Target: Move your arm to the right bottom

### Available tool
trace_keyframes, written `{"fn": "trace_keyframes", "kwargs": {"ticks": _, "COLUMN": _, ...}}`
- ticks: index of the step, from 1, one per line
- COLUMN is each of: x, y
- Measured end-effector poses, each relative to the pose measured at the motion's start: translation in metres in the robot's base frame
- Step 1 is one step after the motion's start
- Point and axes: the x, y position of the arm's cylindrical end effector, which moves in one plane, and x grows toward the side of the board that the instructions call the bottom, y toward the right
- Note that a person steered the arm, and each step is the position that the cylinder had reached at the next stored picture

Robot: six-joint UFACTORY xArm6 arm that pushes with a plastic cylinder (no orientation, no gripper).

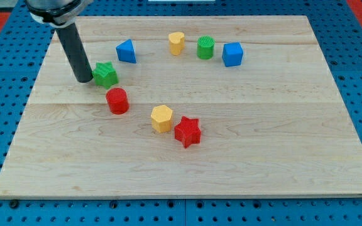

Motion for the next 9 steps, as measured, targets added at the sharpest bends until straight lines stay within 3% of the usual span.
{"fn": "trace_keyframes", "kwargs": {"ticks": 1, "x": 0.049, "y": -0.019}}
{"fn": "trace_keyframes", "kwargs": {"ticks": 3, "x": 0.193, "y": 0.088}}
{"fn": "trace_keyframes", "kwargs": {"ticks": 4, "x": 0.203, "y": 0.173}}
{"fn": "trace_keyframes", "kwargs": {"ticks": 6, "x": 0.204, "y": 0.244}}
{"fn": "trace_keyframes", "kwargs": {"ticks": 9, "x": 0.208, "y": 0.475}}
